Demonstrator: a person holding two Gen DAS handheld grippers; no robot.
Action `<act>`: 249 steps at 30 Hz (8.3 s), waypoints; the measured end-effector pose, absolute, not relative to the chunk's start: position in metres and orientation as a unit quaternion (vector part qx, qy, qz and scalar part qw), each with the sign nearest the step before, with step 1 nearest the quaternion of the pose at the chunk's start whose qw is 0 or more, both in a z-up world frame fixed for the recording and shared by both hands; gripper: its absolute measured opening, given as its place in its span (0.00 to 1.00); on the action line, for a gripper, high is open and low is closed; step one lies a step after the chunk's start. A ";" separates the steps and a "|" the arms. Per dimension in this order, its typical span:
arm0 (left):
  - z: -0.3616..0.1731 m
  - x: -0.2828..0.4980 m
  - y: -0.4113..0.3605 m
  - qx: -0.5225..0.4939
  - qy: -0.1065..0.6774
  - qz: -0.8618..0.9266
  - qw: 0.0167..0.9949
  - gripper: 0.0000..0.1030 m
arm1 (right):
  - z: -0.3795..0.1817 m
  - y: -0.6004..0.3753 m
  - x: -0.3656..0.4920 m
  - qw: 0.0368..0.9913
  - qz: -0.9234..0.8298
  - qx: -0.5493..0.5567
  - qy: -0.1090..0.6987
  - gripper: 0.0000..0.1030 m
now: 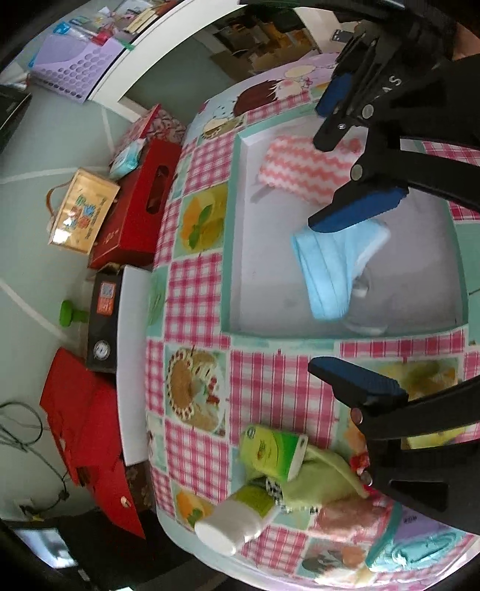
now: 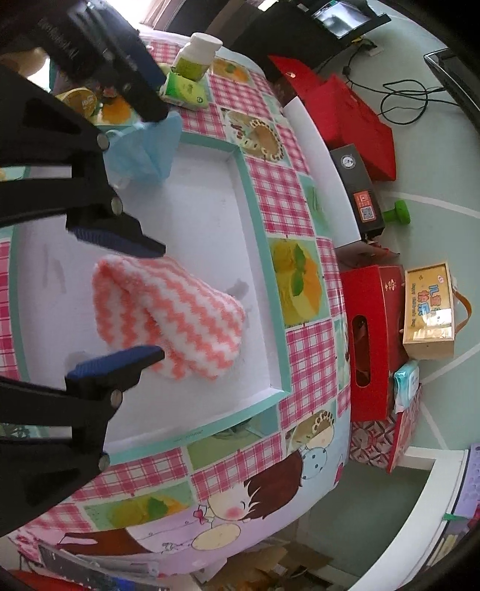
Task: Organize soft objects
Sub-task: 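Release the towel and mask into the tray, opening both grippers, then grasp the red toy with the right gripper while the left grasps the pink scrunchie, then carry the red toy with the right gripper while the left carries the pink scrunchie into the tray, then open both grippers to drop the red toy and pink scrunchie in the tray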
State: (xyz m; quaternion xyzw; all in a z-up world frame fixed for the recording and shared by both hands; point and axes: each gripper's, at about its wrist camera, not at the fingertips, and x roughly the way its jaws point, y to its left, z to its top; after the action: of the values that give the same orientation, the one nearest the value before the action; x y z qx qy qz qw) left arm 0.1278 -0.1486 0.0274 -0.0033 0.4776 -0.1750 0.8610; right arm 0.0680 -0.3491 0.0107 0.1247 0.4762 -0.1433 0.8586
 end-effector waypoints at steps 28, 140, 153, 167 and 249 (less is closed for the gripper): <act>0.053 0.145 0.031 -0.102 0.447 0.004 0.889 0.88 | 0.007 -0.244 0.089 0.865 -0.056 0.060 0.496 0.78; 0.077 0.156 -0.135 -0.032 0.448 -0.246 0.859 0.10 | 0.054 -0.385 0.044 0.894 -0.117 0.228 0.367 0.15; 0.029 0.172 -0.195 0.016 0.462 -0.231 0.856 0.10 | 0.018 -0.441 0.032 0.862 -0.179 0.264 0.394 0.15; 0.004 0.170 -0.199 0.026 0.483 -0.215 0.848 0.10 | 0.004 -0.437 0.040 0.850 -0.196 0.238 0.427 0.15; 0.012 0.181 -0.121 -0.046 0.513 -0.117 0.849 0.79 | 0.016 -0.354 0.074 0.864 -0.189 0.086 0.458 1.00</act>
State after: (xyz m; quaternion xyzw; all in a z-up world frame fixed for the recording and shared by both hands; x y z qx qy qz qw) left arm 0.1810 -0.1214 0.0125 -0.0461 0.5127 -0.1165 0.8494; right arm 0.0740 -0.3544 0.0161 0.0862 0.4581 -0.1889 0.8643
